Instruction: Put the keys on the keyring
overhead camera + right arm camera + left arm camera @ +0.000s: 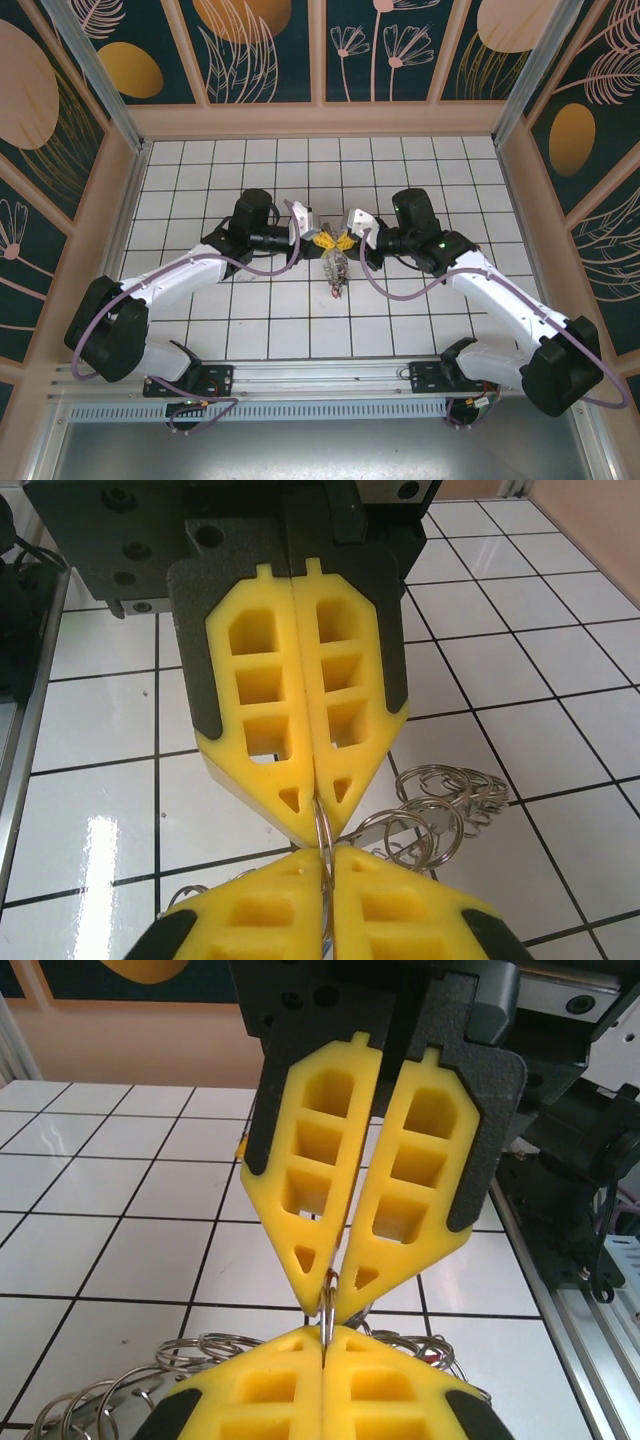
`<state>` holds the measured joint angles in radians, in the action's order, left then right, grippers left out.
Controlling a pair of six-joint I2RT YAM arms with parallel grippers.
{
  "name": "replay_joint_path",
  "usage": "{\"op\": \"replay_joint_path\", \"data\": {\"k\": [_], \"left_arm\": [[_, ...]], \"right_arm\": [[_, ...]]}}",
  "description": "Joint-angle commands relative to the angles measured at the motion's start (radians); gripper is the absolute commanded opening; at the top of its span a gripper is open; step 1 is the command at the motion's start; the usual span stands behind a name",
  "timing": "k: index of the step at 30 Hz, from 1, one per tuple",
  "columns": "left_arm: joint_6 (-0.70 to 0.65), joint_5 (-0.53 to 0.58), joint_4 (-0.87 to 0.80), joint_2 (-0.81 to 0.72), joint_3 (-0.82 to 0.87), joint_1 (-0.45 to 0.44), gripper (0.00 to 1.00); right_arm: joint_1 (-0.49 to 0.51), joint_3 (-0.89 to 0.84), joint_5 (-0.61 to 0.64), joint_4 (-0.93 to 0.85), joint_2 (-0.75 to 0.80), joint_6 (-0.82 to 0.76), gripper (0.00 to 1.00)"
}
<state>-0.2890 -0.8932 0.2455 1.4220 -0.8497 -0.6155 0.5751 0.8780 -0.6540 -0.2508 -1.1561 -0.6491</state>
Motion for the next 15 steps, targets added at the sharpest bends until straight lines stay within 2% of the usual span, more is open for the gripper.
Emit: {"op": "replay_joint_path", "data": {"k": [1, 5, 15], "left_arm": [[0.08, -0.088, 0.166, -0.037, 0.025, -0.005, 0.0], [0.148, -0.125, 0.271, -0.036, 0.047, -0.005, 0.0], [0.197, -0.159, 0.345, -0.026, 0.057, -0.005, 0.0]], "right_arm": [[-0.012, -0.015, -0.049, 0.054, 0.018, -0.011, 0.12], [-0.023, -0.036, -0.102, 0.093, 0.03, 0.003, 0.13], [-0.065, -0.058, -0.169, 0.137, 0.039, 0.017, 0.14]]}}
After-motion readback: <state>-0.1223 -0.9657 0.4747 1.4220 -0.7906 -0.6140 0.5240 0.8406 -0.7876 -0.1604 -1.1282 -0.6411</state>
